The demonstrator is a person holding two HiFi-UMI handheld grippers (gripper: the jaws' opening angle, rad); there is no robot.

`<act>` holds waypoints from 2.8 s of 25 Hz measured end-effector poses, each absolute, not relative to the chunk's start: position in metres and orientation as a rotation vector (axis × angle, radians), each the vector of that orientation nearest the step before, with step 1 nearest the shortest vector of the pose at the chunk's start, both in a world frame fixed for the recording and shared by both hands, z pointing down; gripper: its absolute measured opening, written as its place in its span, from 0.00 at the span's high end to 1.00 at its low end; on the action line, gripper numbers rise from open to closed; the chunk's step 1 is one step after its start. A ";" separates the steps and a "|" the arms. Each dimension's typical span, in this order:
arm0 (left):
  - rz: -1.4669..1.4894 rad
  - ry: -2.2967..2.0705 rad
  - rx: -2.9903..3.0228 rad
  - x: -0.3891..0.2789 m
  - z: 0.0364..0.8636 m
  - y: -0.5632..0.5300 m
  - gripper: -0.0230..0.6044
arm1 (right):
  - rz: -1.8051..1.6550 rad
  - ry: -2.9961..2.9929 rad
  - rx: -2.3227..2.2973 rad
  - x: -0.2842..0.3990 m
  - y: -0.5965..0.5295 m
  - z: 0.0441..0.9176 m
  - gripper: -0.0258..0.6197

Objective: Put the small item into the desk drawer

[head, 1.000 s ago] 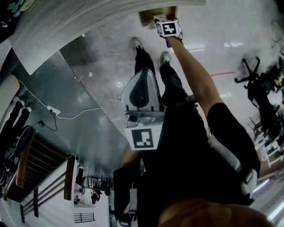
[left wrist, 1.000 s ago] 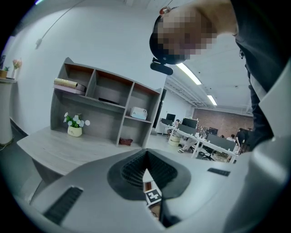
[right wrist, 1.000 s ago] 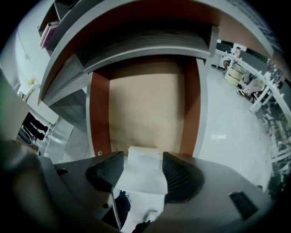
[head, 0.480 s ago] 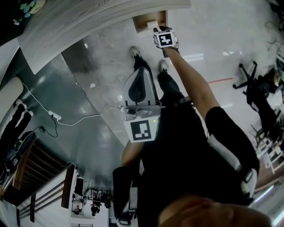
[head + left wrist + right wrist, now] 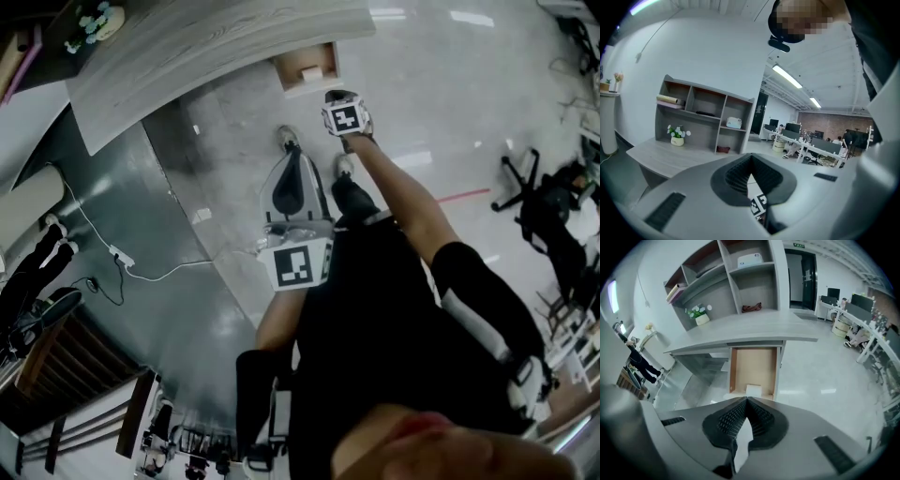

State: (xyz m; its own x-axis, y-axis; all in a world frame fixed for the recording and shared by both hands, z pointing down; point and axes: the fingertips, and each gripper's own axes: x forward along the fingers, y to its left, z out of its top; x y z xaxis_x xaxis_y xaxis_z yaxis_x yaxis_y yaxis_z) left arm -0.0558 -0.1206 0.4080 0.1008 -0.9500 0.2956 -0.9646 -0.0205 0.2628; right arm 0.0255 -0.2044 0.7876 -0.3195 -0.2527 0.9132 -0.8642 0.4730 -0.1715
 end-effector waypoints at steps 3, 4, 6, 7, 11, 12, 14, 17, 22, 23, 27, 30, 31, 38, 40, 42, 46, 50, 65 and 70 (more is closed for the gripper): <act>0.031 -1.897 2.006 -0.050 0.395 -0.112 0.98 | 0.851 -1.900 0.960 0.029 -0.199 0.763 0.96; 0.025 -1.906 2.009 -0.048 0.390 -0.108 0.98 | 0.852 -1.930 0.962 0.029 -0.197 0.753 0.96; 0.012 -1.911 2.021 -0.041 0.383 -0.101 0.98 | 0.851 -1.984 0.963 0.033 -0.193 0.735 0.96; 0.012 -1.908 2.031 -0.036 0.379 -0.096 0.98 | 0.837 -2.004 0.968 0.038 -0.191 0.727 0.96; 0.036 -1.914 2.062 -0.015 0.368 -0.078 0.98 | 0.774 -2.064 0.982 0.055 -0.177 0.688 0.96; 0.048 -1.916 2.070 -0.011 0.367 -0.072 0.98 | 0.765 -2.083 0.983 0.058 -0.173 0.675 0.96; 0.054 -1.928 2.079 -0.004 0.363 -0.061 0.98 | 0.750 -2.122 0.991 0.065 -0.163 0.653 0.96; 0.031 -1.963 2.064 0.003 0.354 -0.047 0.98 | 0.713 -2.188 1.017 0.078 -0.154 0.632 0.96; 0.025 -1.990 2.047 0.006 0.350 -0.029 0.98 | 0.686 -2.274 1.030 0.091 -0.134 0.600 0.96; 0.026 -1.988 2.048 0.007 0.349 -0.027 0.98 | 0.676 -2.295 1.031 0.093 -0.130 0.593 0.96; 0.027 -1.975 2.055 0.005 0.348 -0.019 0.98 | 0.658 -2.368 1.058 0.098 -0.116 0.556 0.96; 0.021 -1.968 2.054 0.002 0.348 -0.012 0.98 | 0.654 -2.427 1.061 0.100 -0.097 0.520 0.96; 0.016 -1.965 2.053 0.000 0.348 -0.009 0.98 | 0.649 -2.447 1.064 0.101 -0.091 0.508 0.96; 0.005 -1.941 2.067 -0.020 0.344 0.015 0.98 | 0.550 -2.593 1.097 0.101 -0.047 0.434 0.96; 0.003 -1.944 2.067 -0.029 0.342 0.022 0.98 | 0.506 -2.624 1.104 0.098 -0.034 0.413 0.96; -0.006 -1.946 2.065 -0.037 0.339 0.030 0.98 | 0.445 -2.656 1.101 0.093 -0.021 0.392 0.96; -0.008 -1.957 2.075 -0.050 0.330 0.049 0.98 | 0.375 -2.722 1.101 0.082 0.003 0.357 0.96; -0.007 -1.989 2.111 -0.059 0.318 0.063 0.98 | 0.344 -2.733 1.094 0.071 0.023 0.344 0.96; -0.112 -1.958 2.133 -0.058 0.308 0.072 0.98 | 0.288 -2.700 1.121 0.063 0.041 0.349 0.96; -0.109 -1.953 2.133 -0.055 0.309 0.074 0.98 | 0.279 -2.716 1.101 0.061 0.043 0.350 0.96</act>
State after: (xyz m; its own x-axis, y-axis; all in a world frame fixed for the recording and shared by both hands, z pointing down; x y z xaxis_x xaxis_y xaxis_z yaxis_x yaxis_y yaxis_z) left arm -0.0549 0.0742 0.3095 0.1004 -0.9888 0.1104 -0.9703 -0.0728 0.2306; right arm 0.0609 0.0431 0.3499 -0.7034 -0.6648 0.2516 -0.7021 0.7051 -0.0994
